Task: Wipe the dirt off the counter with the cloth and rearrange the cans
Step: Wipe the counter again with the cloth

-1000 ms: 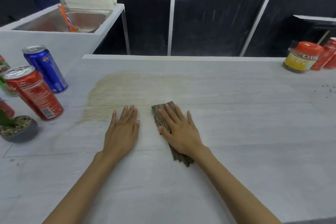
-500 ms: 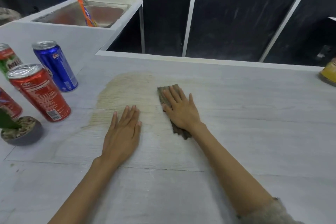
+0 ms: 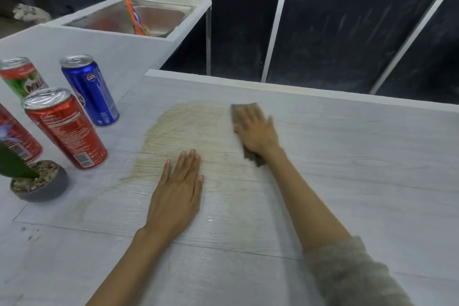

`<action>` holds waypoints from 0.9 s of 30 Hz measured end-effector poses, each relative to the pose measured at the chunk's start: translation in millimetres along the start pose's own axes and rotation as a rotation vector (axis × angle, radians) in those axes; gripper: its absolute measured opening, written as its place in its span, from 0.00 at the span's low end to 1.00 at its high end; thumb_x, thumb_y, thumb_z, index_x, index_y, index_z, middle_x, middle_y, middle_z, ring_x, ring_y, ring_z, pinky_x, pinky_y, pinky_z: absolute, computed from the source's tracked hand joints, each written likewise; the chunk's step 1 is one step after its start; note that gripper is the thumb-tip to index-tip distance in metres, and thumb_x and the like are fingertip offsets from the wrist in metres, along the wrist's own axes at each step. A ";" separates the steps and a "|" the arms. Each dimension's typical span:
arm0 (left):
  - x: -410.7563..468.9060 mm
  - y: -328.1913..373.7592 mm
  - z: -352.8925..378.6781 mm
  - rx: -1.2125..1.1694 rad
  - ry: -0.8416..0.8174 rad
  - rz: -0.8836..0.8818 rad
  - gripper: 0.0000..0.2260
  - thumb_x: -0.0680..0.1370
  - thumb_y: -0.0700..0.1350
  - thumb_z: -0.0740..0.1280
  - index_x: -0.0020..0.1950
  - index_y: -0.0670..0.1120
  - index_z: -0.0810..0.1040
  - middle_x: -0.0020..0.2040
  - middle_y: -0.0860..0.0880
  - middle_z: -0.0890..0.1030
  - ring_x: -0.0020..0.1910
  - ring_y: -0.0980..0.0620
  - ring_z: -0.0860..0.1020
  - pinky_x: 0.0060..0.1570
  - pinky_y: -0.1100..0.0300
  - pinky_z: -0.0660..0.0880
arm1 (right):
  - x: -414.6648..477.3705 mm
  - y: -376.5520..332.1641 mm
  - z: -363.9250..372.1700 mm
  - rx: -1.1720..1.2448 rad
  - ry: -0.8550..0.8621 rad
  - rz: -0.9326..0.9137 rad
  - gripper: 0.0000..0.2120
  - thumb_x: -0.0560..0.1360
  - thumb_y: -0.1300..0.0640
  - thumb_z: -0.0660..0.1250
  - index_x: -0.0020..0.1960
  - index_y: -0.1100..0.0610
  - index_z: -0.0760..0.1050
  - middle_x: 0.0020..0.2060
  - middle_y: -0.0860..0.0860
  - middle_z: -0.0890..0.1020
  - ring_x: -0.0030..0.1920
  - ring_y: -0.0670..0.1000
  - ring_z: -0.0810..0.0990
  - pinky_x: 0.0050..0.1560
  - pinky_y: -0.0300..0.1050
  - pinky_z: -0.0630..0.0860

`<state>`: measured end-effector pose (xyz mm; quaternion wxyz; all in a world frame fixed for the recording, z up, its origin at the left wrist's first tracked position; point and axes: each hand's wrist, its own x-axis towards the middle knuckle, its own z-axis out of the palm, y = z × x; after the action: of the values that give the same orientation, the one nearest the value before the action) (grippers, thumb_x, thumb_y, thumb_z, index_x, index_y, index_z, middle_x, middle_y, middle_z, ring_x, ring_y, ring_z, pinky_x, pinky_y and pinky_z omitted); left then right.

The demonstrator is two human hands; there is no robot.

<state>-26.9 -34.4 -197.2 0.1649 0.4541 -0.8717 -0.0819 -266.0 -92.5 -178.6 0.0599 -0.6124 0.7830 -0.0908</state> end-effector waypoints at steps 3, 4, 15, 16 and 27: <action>-0.4 -0.1 -0.5 -0.009 0.005 -0.005 0.23 0.81 0.50 0.45 0.75 0.47 0.47 0.77 0.53 0.47 0.73 0.60 0.40 0.72 0.62 0.35 | -46.7 -14.2 15.9 0.042 -0.004 -0.218 0.27 0.79 0.42 0.45 0.75 0.45 0.42 0.76 0.44 0.44 0.75 0.44 0.38 0.72 0.54 0.36; -0.2 -0.5 -1.0 -0.015 0.001 -0.003 0.23 0.81 0.50 0.45 0.75 0.47 0.46 0.77 0.53 0.47 0.73 0.60 0.40 0.72 0.62 0.35 | -58.3 0.5 14.8 0.065 0.005 -0.237 0.27 0.79 0.41 0.46 0.75 0.42 0.43 0.76 0.42 0.44 0.74 0.42 0.39 0.72 0.53 0.36; -24.0 -48.6 -33.4 -0.069 -0.032 -0.067 0.22 0.81 0.50 0.44 0.74 0.51 0.42 0.73 0.60 0.41 0.72 0.64 0.38 0.70 0.66 0.33 | 38.7 -26.0 -0.3 0.001 -0.018 0.084 0.27 0.80 0.45 0.44 0.77 0.51 0.44 0.77 0.50 0.45 0.76 0.53 0.40 0.74 0.61 0.42; -26.2 -56.6 -37.5 -0.055 -0.038 -0.079 0.22 0.81 0.51 0.44 0.74 0.51 0.42 0.73 0.60 0.42 0.72 0.64 0.38 0.70 0.66 0.34 | 36.4 -54.2 7.5 -0.010 -0.027 -0.012 0.27 0.80 0.46 0.44 0.77 0.51 0.44 0.77 0.50 0.45 0.76 0.52 0.39 0.75 0.61 0.42; -38.6 -88.5 -47.5 -0.030 -0.042 -0.100 0.22 0.81 0.51 0.43 0.74 0.52 0.41 0.73 0.60 0.41 0.72 0.64 0.38 0.72 0.63 0.35 | 8.1 -26.0 6.4 0.021 -0.074 -0.145 0.26 0.80 0.47 0.49 0.76 0.45 0.45 0.77 0.47 0.44 0.77 0.50 0.43 0.73 0.58 0.40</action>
<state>78.6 -53.3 -187.1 0.1491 0.4927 -0.8499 -0.1126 -242.1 -106.9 -179.1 0.0883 -0.6697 0.7330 -0.0804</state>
